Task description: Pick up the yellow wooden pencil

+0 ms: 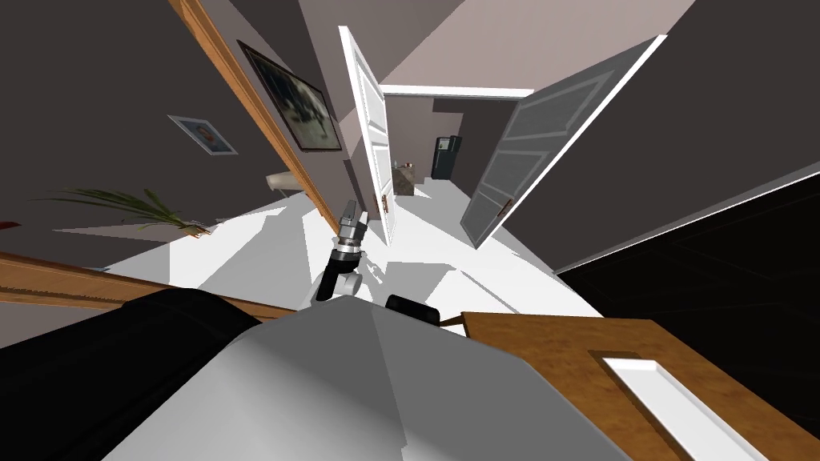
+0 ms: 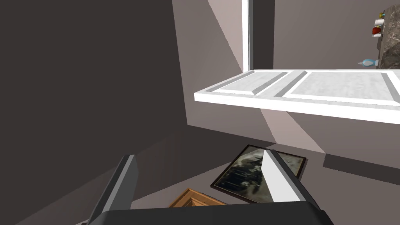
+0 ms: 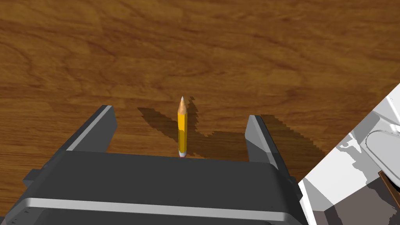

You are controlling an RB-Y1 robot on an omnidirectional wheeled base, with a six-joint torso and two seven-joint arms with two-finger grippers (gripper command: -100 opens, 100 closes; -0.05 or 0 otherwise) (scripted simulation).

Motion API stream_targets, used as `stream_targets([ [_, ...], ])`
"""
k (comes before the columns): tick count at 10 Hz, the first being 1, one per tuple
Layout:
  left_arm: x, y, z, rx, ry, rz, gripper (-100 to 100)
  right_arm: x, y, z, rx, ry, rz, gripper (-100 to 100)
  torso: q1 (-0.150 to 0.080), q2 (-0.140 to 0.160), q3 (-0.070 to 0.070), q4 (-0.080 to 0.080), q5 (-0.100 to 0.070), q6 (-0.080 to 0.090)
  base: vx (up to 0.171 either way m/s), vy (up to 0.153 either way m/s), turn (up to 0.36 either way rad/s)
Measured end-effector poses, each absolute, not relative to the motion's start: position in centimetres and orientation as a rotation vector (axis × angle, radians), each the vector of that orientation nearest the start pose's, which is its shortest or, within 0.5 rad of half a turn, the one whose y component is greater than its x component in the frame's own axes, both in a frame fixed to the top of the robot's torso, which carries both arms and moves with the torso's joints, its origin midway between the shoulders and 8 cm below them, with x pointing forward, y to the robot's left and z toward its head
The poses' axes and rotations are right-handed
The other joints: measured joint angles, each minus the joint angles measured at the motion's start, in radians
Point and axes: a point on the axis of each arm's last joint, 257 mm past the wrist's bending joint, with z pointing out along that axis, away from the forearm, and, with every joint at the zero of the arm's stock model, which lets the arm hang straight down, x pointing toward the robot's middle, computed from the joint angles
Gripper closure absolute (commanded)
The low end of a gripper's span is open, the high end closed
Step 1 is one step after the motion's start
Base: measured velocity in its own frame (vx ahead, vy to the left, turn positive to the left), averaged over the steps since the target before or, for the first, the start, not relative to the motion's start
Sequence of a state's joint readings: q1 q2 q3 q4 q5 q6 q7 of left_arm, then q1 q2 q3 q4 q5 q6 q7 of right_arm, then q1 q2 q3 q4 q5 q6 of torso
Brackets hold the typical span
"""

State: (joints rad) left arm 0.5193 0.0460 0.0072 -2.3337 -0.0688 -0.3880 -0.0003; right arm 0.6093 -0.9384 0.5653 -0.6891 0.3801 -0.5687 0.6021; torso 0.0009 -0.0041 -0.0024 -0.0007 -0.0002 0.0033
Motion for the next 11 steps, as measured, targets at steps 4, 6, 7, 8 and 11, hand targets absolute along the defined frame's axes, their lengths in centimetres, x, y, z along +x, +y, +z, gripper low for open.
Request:
stream_targets([
  [4, 35.2, 27.4, 2.0, -0.643, 0.738, -1.223, 0, -9.4, -54.6, -55.1, -0.333, 2.934, 0.011, 100, 0.001, 0.0, 0.0, 0.0, 0.0, 0.0, -0.017, -0.019, 0.018],
  [6, 35.2, 27.4, 2.0, -0.643, 0.738, -1.223, 0, -9.4, -54.6, -55.1, -0.328, 2.934, 0.01, 100, 0.001, -0.001, 0.0, 0.0, 0.0, -0.001, 0.0, 0.0, 0.0],
  [7, 35.2, 27.4, 2.0, -0.643, 0.738, -1.223, 0, -9.4, -54.6, -55.1, -0.329, 2.934, 0.01, 100, 0.002, -0.001, 0.0, 0.0, 0.0, -0.001, 0.0, 0.0, 0.0],
  [8, 35.2, 27.4, 2.0, -0.643, 0.738, -1.223, 0, -9.4, -54.6, -55.1, -0.33, 2.934, 0.011, 0, 0.002, -0.001, -0.001, 0.0, 0.0, 0.0, 0.0, 0.0, 0.0],
  [11, 35.2, 27.4, 2.0, -0.643, 0.738, -1.223, 0, -9.7, -55.6, -53.8, -0.35, 2.938, 0.01, 100, 0.006, -0.004, -0.002, -0.001, 0.002, 0.0, 0.036, 0.045, -0.061],
])
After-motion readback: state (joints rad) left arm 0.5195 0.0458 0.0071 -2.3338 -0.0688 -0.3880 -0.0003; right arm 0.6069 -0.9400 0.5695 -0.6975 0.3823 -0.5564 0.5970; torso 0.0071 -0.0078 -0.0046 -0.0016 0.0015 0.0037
